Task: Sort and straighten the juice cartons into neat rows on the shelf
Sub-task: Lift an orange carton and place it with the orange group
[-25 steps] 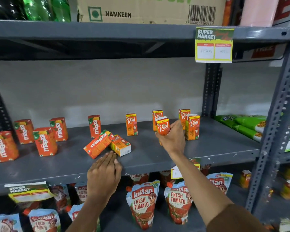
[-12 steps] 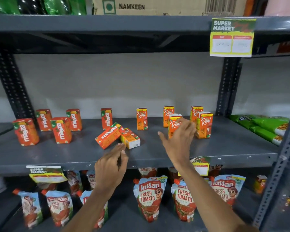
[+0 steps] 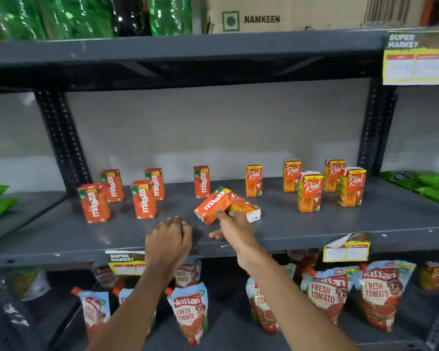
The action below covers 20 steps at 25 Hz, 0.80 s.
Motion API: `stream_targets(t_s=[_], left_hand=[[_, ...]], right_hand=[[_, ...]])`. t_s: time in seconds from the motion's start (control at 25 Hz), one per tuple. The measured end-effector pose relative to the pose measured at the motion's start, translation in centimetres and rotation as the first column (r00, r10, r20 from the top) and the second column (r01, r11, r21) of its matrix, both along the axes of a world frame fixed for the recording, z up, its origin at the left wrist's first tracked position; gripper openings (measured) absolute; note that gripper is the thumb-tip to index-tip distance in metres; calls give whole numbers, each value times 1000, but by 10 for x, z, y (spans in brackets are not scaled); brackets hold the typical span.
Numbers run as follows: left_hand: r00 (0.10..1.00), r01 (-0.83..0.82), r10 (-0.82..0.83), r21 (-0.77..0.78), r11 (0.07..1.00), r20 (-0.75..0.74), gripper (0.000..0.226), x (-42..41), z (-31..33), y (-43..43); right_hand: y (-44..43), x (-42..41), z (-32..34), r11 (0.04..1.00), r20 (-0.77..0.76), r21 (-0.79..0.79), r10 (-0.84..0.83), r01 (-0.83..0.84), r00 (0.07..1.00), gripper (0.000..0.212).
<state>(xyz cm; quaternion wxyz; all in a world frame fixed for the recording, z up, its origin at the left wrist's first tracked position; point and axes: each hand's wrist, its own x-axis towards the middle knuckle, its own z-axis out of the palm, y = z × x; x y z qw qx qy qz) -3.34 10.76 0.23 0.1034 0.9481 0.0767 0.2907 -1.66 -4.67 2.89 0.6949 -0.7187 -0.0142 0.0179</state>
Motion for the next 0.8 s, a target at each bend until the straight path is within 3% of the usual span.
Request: stream_targets(t_s=[0.2,0.32,0.44,0.6,0.72,0.8], left_hand=[[996,72,-70,59,996,-47,37,1,-6,13],[993,114,-109,103,988,-51,44,2,-10,16],[989,134,-126,106,985,-80,48,3,-11,19],[987,144,-137,85,986,-89,49,1,-11,20],[985,146,-137,84,986,-104,53,-1,-11,20],[987,134,-126,81,988,-96,53,-2,-11,19]], right_hand=[[36,21,13,985,-97,98,-130,140,987,24],[41,23,10,972,-65,68,-222,226,973,12],[42,8,10,972,-4,17,-235,235,972,18],[41,-24,38,987,211,1,-155,158,965,14],[38,-52,70,991,423,-40,-98,127,901,28],[34,-76,89,995,528,-28,-70,100,846,25]])
